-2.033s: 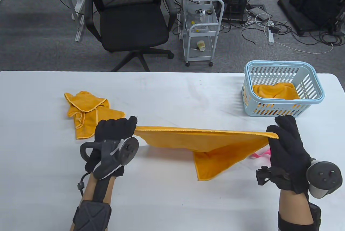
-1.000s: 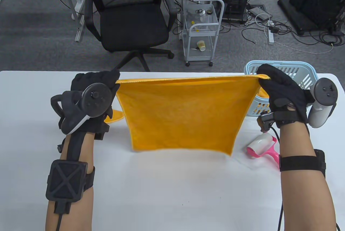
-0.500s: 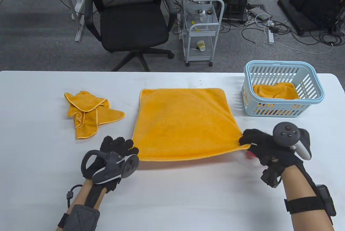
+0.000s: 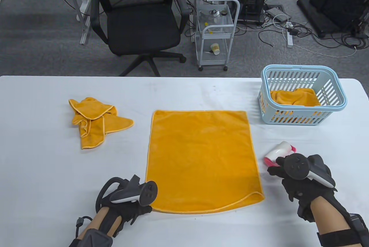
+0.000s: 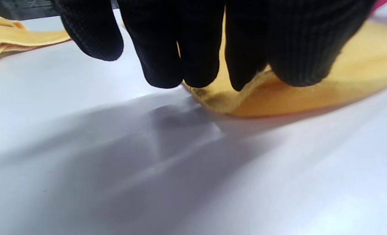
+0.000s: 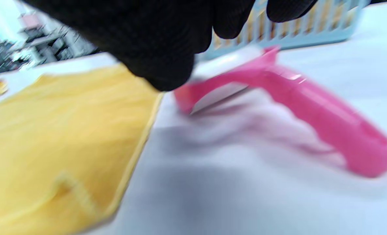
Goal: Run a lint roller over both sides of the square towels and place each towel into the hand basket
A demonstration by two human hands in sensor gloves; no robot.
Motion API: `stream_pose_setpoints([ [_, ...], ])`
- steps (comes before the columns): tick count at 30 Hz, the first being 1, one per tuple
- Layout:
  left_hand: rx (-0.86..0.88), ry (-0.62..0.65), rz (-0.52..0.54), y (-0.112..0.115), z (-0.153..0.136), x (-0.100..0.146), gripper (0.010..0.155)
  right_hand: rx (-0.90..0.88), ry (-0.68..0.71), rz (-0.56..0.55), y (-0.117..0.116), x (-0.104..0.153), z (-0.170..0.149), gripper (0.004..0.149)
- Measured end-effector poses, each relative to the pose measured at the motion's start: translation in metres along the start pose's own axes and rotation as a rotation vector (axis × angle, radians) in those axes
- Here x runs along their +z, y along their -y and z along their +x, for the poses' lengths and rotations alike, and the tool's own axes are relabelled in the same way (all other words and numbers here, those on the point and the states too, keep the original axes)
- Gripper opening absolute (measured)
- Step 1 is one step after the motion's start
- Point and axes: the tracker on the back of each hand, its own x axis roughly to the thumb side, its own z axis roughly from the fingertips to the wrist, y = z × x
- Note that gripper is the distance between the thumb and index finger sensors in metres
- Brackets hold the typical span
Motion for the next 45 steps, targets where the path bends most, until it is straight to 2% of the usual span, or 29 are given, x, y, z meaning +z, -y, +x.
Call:
stream_pose_setpoints([
  [2, 0.030, -0.037, 0.041, 0.002, -0.008, -0.004, 0.057, 0.019, -0.138, -0.109, -0.001, -0.003, -0.013, 0.076],
  [3, 0.031, -0.051, 0.044, 0.004, -0.011, -0.006, 0.060, 0.042, -0.193, -0.125, -0.002, -0.004, -0.017, 0.085],
  [5, 0.038, -0.068, 0.040, 0.010, -0.015, -0.012, 0.065, 0.163, -0.322, -0.134, -0.009, -0.011, -0.026, 0.095],
  [7, 0.053, -0.069, 0.010, 0.016, -0.016, -0.016, 0.069, 0.209, -0.392, -0.098, -0.017, -0.018, -0.032, 0.096],
  [10, -0.004, -0.057, -0.011, 0.017, -0.013, -0.015, 0.078, 0.225, -0.488, -0.035, -0.031, -0.029, -0.038, 0.090],
  [14, 0.003, -0.032, -0.053, 0.019, -0.012, -0.013, 0.087, 0.214, -0.556, -0.076, -0.040, -0.036, -0.041, 0.062],
  [17, -0.002, -0.011, -0.054, 0.017, -0.014, -0.010, 0.092, 0.191, -0.559, -0.084, -0.036, -0.036, -0.039, 0.059],
  [19, 0.072, 0.006, -0.045, 0.016, -0.019, -0.009, 0.091, 0.150, -0.526, -0.121, -0.027, -0.033, -0.030, 0.057],
  [23, 0.201, -0.021, 0.007, 0.018, -0.027, -0.010, 0.070, 0.211, -0.386, -0.142, -0.009, -0.029, 0.008, 0.055],
  [27, 0.177, -0.064, 0.047, 0.019, -0.027, -0.014, 0.058, 0.229, -0.146, -0.138, 0.000, -0.027, 0.078, 0.056],
  [28, 0.155, -0.071, 0.060, 0.020, -0.026, -0.014, 0.057, 0.244, -0.026, -0.116, -0.002, -0.026, 0.107, 0.057],
  [30, 0.115, -0.075, 0.058, 0.021, -0.023, -0.016, 0.068, 0.245, 0.060, -0.093, -0.008, -0.024, 0.142, 0.057],
  [32, 0.093, -0.068, 0.032, 0.024, -0.019, -0.017, 0.077, 0.305, 0.215, -0.067, -0.025, -0.020, 0.199, 0.058],
  [37, 0.057, -0.068, -0.006, 0.026, -0.016, -0.018, 0.089, 0.371, 0.391, -0.026, -0.062, -0.012, 0.274, 0.059],
  [41, 0.024, -0.070, -0.025, 0.027, -0.014, -0.019, 0.093, 0.388, 0.427, 0.009, -0.078, -0.012, 0.290, 0.060],
  [45, -0.001, -0.073, -0.031, 0.027, -0.011, -0.019, 0.094, 0.433, 0.408, 0.027, -0.075, -0.010, 0.272, 0.061],
])
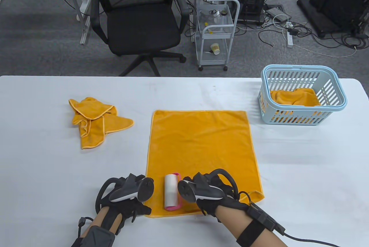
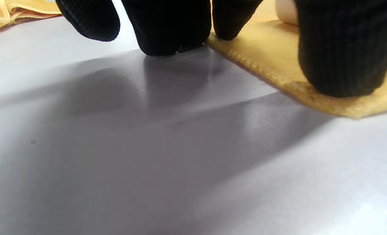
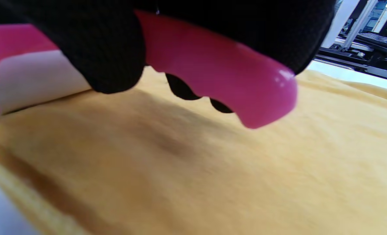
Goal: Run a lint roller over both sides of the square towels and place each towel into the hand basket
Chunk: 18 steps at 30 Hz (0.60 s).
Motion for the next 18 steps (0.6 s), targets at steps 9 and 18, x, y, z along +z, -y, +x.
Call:
stream_pose_setpoints([
  [9, -0.016, -0.002, -0.009, -0.001, 0.001, 0.000, 0.094, 0.250, -0.292, 0.346, -0.006, 0.057, -0.113, 0.061],
  [18, -0.020, -0.001, -0.010, -0.001, 0.002, 0.000, 0.094, 0.280, -0.395, 0.362, 0.007, 0.068, -0.146, 0.059],
])
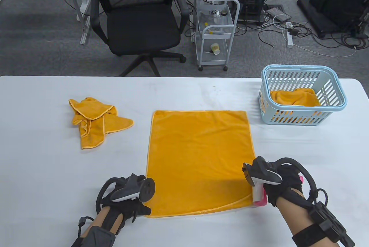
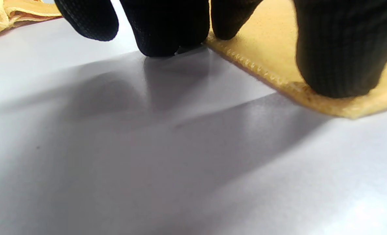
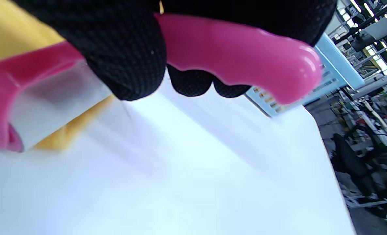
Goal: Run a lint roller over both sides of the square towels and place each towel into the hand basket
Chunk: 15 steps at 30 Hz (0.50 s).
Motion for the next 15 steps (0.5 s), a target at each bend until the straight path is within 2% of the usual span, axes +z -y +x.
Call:
stream_pose_setpoints([
  [2, 0.001, 0.000, 0.000, 0.000, 0.000, 0.000, 0.094, -0.119, 0.051, -0.073, 0.015, -0.004, 0.015, 0.061],
  [5, 0.002, 0.000, 0.000, 0.000, 0.000, 0.000, 0.094, -0.181, 0.120, -0.163, 0.032, -0.012, 0.045, 0.060],
  [8, 0.004, 0.002, 0.000, 0.000, 0.000, 0.000, 0.094, -0.253, 0.197, -0.250, 0.049, -0.024, 0.089, 0.061],
  [12, 0.005, 0.002, 0.000, 0.000, 0.000, 0.000, 0.094, -0.280, 0.218, -0.303, 0.058, -0.036, 0.127, 0.061],
  [15, 0.004, 0.002, -0.001, 0.000, 0.000, 0.000, 0.093, -0.242, 0.191, -0.297, 0.054, -0.042, 0.129, 0.060],
])
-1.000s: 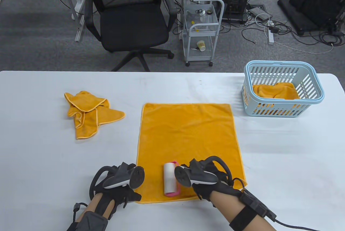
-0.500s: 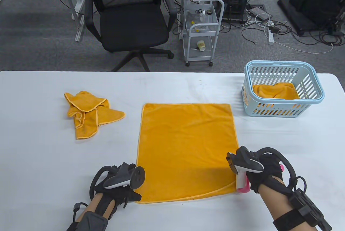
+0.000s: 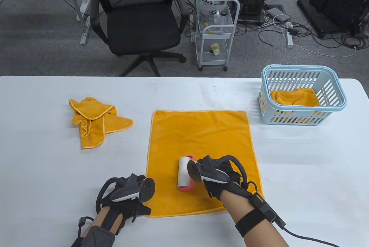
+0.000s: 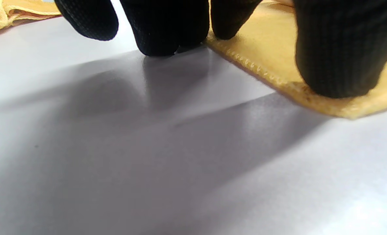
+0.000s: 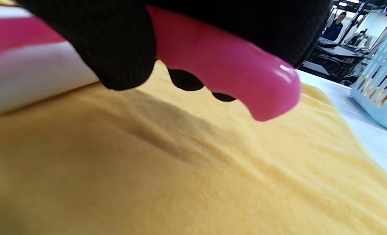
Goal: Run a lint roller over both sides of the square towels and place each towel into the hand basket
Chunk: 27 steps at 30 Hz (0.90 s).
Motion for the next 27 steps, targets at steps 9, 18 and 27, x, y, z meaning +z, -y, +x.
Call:
stream_pose_setpoints([
  [9, -0.006, -0.001, -0.001, 0.000, 0.000, 0.000, 0.093, 0.219, -0.246, 0.206, -0.012, 0.021, -0.100, 0.059],
  [18, -0.004, -0.001, -0.001, 0.000, 0.000, 0.000, 0.093, 0.080, -0.290, 0.172, -0.003, 0.012, -0.119, 0.058],
  [27, 0.005, 0.000, 0.000, 0.000, 0.000, 0.000, 0.093, -0.137, -0.080, -0.055, 0.016, -0.041, -0.025, 0.062],
])
